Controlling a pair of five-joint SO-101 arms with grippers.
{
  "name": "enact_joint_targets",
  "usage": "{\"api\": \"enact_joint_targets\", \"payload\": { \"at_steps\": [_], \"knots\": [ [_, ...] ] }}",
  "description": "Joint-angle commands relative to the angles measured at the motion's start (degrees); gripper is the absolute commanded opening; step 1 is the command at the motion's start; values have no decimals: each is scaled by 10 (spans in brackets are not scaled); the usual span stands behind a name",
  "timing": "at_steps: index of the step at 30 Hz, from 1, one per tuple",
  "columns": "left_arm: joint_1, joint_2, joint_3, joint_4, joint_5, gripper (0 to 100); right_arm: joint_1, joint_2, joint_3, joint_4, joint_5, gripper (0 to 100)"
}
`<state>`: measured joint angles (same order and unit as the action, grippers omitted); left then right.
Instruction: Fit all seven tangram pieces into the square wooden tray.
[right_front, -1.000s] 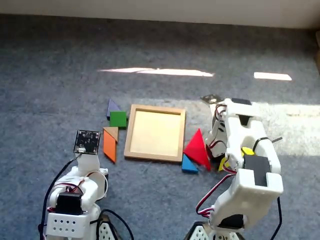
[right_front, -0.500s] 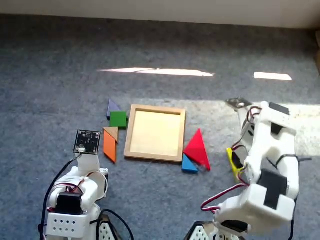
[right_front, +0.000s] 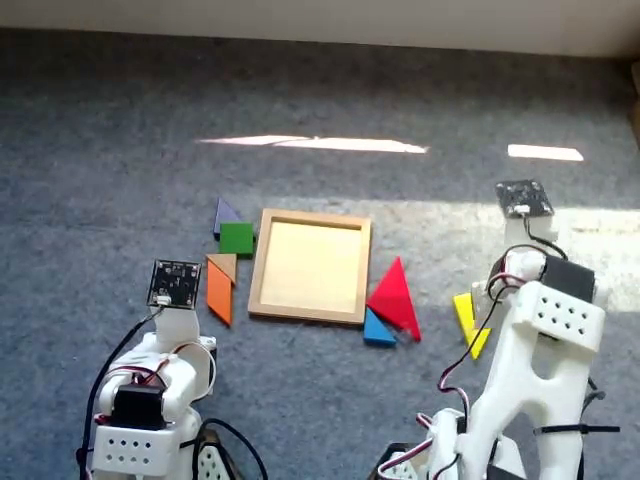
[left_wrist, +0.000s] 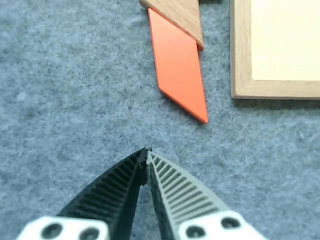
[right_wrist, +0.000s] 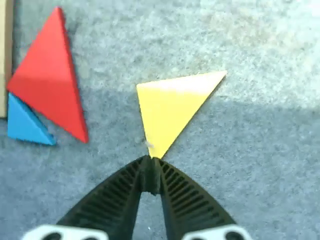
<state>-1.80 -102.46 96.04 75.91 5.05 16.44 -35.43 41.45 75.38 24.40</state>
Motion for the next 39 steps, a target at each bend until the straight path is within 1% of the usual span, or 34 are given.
{"api": "enact_joint_targets", "payload": {
  "at_steps": [1, 2, 5, 9, 13, 15, 19, 23, 25, 30, 39],
  "knots": [
    [4, -18, 11, 3, -4, 6, -21, -31, 14, -51, -196, 42],
    [4, -18, 11, 3, -4, 6, -25, -31, 18, -66, -235, 68],
    [4, -18, 11, 3, -4, 6, -34, -31, 53, -129, -316, 176],
    [4, -18, 11, 3, -4, 6, -53, -31, 86, -155, -396, 279],
    [4, -18, 11, 3, -4, 6, -97, -30, 99, -156, -398, 298],
    [4, -18, 11, 3, -4, 6, -108, -26, 96, -156, -396, 300],
    [4, -18, 11, 3, -4, 6, -108, 34, 81, -156, -358, 307],
    [4, -18, 11, 3, -4, 6, -107, 134, 31, -155, -356, 376],
    [4, -18, 11, 3, -4, 6, -107, 180, 12, -155, -356, 390],
    [4, -18, 11, 3, -4, 6, -107, 247, -35, -155, -355, 390],
    [4, -18, 11, 3, -4, 6, -106, 319, -86, -160, -356, 392]
  ]
}}
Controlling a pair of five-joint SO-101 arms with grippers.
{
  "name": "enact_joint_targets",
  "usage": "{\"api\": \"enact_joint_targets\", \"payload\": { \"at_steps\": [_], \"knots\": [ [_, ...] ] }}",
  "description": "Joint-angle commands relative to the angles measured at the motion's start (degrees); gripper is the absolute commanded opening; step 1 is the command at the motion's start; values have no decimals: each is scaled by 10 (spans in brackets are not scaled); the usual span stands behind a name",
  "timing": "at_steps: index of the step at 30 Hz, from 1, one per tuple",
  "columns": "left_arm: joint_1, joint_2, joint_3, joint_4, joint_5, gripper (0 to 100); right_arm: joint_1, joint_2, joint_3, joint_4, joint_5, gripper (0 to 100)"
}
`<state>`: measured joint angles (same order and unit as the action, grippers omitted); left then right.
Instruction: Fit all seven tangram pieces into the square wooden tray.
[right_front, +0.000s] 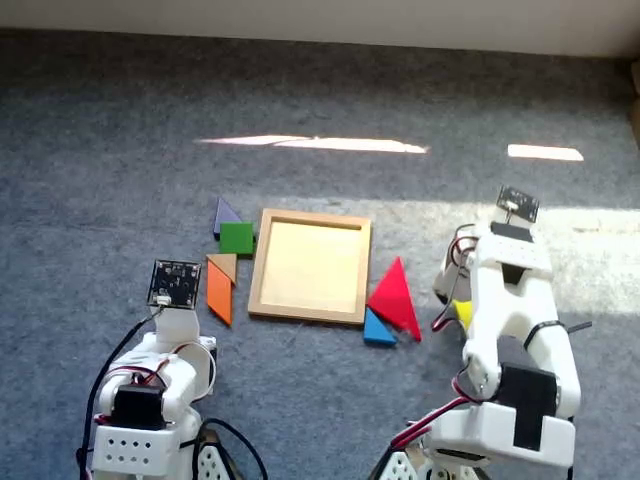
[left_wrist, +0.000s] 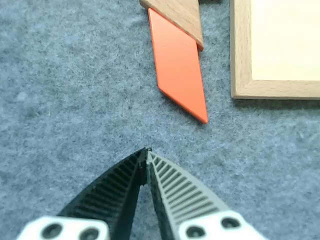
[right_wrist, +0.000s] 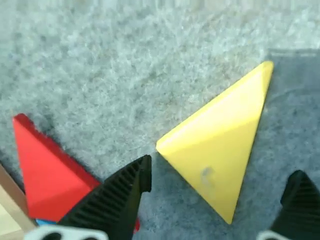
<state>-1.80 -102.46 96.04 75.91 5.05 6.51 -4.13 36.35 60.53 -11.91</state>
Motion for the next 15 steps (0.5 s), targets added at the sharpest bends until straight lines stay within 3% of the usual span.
{"api": "enact_joint_targets", "payload": {
  "at_steps": [1, 15],
  "knots": [
    [4, -18, 11, 3, -4, 6, -7, 15, -38, -11, 7, 392],
    [4, -18, 11, 3, -4, 6, 17, 58, -47, -44, 10, 390]
  ]
}}
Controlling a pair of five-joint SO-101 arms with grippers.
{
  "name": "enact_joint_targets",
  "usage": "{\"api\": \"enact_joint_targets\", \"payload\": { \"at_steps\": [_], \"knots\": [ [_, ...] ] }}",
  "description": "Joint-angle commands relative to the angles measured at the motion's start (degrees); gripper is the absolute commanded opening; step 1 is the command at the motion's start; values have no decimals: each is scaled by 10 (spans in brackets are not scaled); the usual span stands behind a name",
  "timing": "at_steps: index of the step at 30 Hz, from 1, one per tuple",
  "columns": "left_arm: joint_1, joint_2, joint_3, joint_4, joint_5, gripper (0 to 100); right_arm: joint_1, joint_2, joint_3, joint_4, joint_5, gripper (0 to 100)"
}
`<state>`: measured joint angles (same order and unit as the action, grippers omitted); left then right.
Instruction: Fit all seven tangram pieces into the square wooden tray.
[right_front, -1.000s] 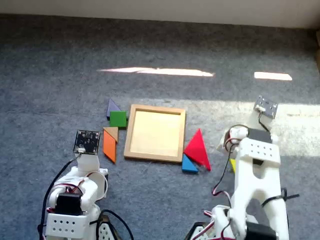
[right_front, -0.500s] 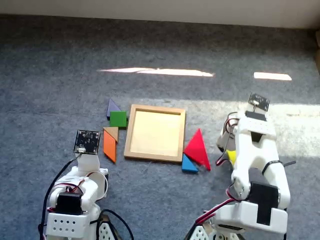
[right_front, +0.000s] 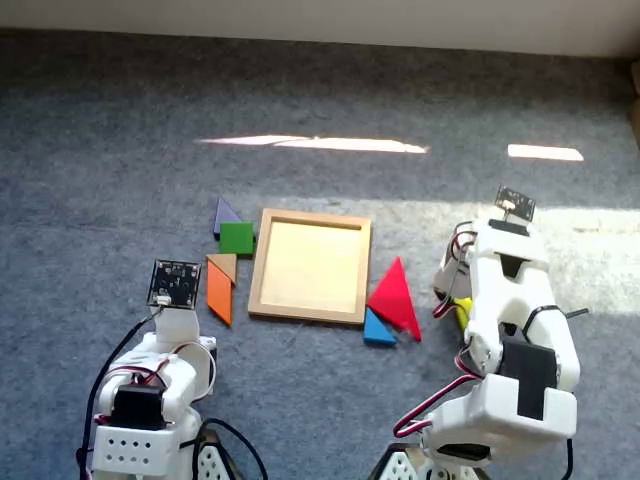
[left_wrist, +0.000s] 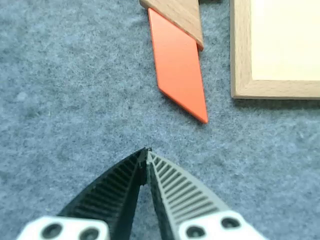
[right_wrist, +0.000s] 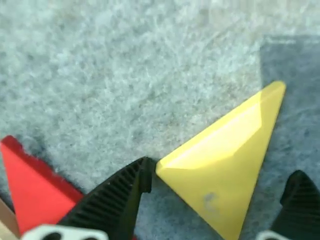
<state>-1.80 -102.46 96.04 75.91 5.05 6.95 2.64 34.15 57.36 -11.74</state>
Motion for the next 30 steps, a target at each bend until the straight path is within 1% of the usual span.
{"api": "enact_joint_targets", "payload": {
  "at_steps": [1, 6, 12, 18, 25, 30],
  "knots": [
    [4, -18, 11, 3, -4, 6, 13, -10, -25, -13, 8, 389],
    [4, -18, 11, 3, -4, 6, 14, -10, -24, -12, 8, 387],
    [4, -18, 11, 3, -4, 6, 14, -10, -27, -12, 9, 296],
    [4, -18, 11, 3, -4, 6, 15, -10, -27, -12, 9, 293],
    [4, -18, 11, 3, -4, 6, 35, -12, -28, -12, 10, 293],
    [4, -18, 11, 3, -4, 6, 31, -16, -33, 19, 64, 293]
  ]
}}
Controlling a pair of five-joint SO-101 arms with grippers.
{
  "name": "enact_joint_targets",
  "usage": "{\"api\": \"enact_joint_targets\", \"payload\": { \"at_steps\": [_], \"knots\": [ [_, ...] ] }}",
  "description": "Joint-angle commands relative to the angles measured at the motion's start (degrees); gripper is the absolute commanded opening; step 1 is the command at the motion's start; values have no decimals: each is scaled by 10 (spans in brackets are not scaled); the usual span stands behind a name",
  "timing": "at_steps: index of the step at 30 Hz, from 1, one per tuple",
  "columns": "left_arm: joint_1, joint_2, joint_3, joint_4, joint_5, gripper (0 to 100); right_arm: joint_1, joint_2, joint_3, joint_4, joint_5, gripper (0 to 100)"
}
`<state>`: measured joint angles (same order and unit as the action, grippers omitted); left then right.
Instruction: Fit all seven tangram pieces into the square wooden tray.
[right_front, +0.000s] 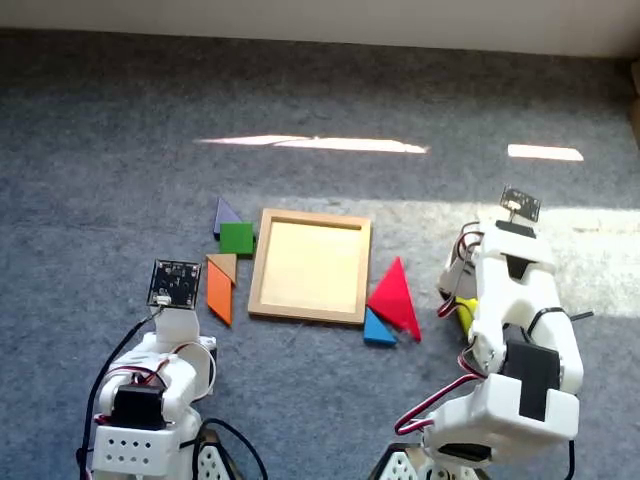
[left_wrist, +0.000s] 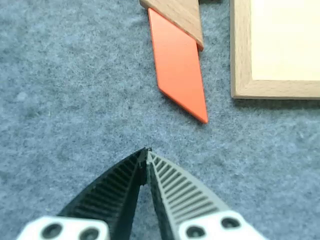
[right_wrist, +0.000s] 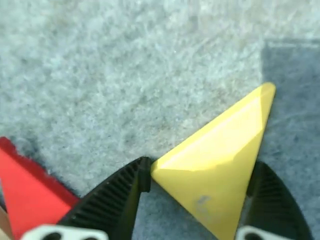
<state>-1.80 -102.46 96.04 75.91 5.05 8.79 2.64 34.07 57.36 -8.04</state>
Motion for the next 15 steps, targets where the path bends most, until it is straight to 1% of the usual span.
{"api": "enact_joint_targets", "payload": {
  "at_steps": [1, 7, 11, 15],
  "knots": [
    [4, -18, 11, 3, -4, 6, 11, -24, -36, 23, 29, 293],
    [4, -18, 11, 3, -4, 6, -14, -120, -40, 25, 28, 293],
    [4, -18, 11, 3, -4, 6, -41, -175, -32, 60, 28, 293],
    [4, -18, 11, 3, -4, 6, -47, -192, -29, 74, 25, 293]
  ]
}}
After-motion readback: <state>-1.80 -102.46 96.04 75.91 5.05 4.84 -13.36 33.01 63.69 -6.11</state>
